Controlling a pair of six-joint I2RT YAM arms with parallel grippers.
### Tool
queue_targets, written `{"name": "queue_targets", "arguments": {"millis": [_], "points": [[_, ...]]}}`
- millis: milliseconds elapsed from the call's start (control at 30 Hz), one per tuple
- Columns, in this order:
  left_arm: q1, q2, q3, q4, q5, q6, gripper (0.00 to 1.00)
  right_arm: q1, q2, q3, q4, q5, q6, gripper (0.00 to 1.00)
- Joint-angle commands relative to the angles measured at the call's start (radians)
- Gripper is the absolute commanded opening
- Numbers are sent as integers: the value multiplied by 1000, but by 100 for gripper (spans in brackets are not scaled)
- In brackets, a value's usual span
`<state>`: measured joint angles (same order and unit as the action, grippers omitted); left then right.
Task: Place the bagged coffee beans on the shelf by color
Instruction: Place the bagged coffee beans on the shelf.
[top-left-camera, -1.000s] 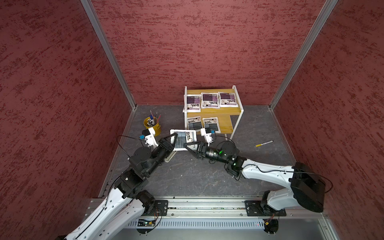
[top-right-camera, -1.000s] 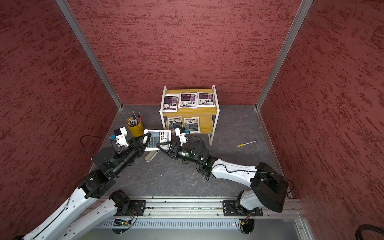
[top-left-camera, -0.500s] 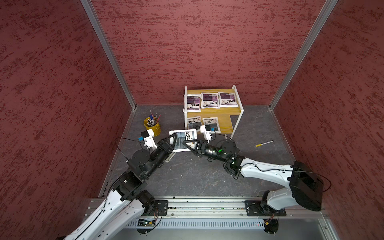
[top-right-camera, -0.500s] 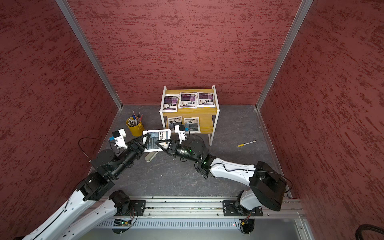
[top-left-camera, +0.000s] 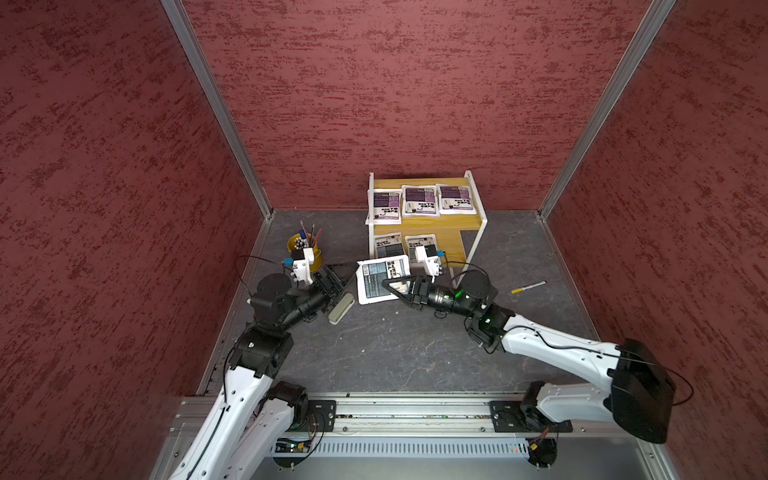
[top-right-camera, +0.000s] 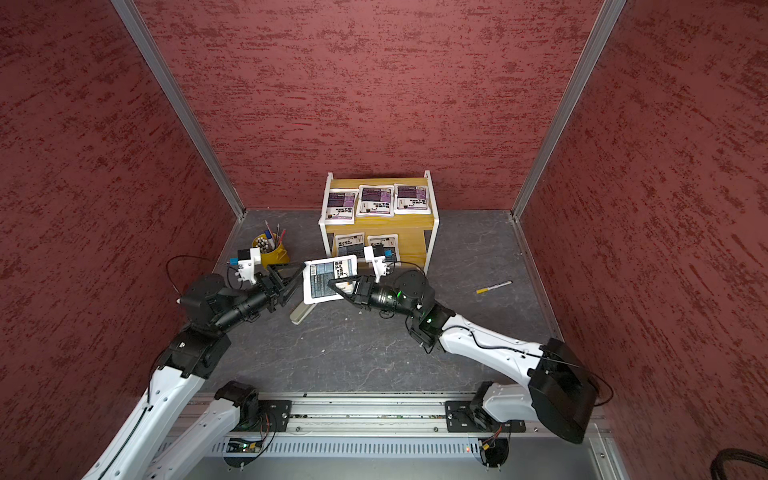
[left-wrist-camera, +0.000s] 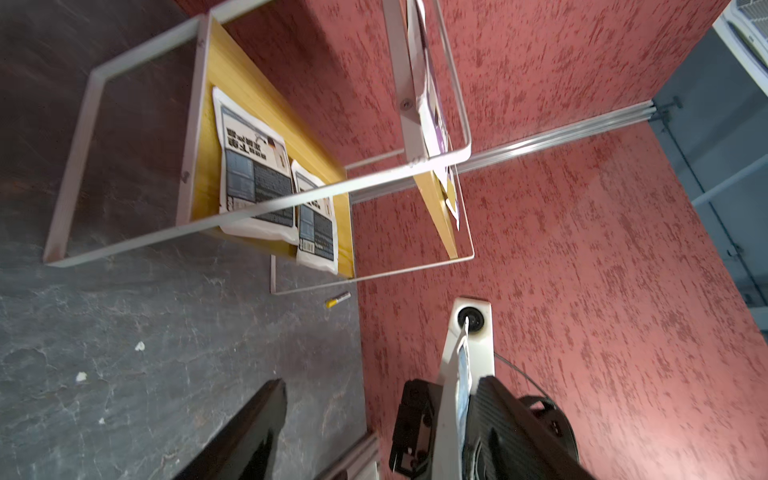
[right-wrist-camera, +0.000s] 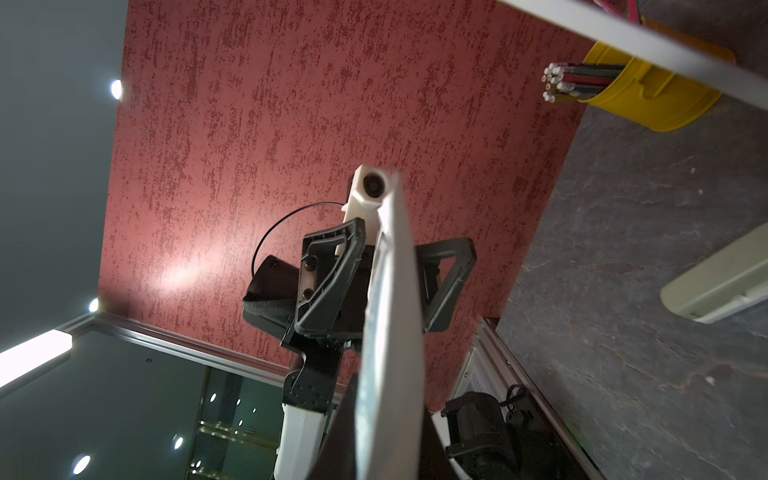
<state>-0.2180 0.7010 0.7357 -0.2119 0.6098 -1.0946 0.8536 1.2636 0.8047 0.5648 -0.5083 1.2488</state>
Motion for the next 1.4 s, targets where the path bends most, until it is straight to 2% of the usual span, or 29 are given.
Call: {"name": "queue_targets", "arguments": {"millis": [0,67,200,367,467,700,800,967,1067,1100,1133,1233,1367], "points": [[56,55,43,97,367,2,76,-39,-52,68,-276,-207,-112,12],[62,91,49,167,454,-26,76,-59,-65,96,-371,-297,-156,12],[63,144,45,315,554,-88,76,-89,-73,145,-529,-449,-233,13],[59,178,45,411,633,-121,74,-103,-44,205,-622,-540,-286,13],[52,189,48,402,664,-106,72,-107,-23,225,-632,-552,-298,13],[-19,216,99,190,666,70,58,-107,23,243,-626,-579,-300,13],[-58,241,116,163,663,103,48,-106,26,244,-619,-579,-297,13],[-81,273,139,107,655,152,40,-107,27,247,-614,-579,-295,14],[-85,282,159,48,649,198,42,-107,26,247,-605,-581,-292,13],[-80,284,169,9,639,227,49,-105,26,247,-603,-582,-290,13],[-71,281,183,-48,620,267,52,-106,28,246,-602,-585,-289,13],[-54,279,219,-168,567,360,52,-107,25,245,-594,-593,-285,13],[-55,288,245,-237,534,412,52,-107,21,245,-589,-601,-285,13]]}}
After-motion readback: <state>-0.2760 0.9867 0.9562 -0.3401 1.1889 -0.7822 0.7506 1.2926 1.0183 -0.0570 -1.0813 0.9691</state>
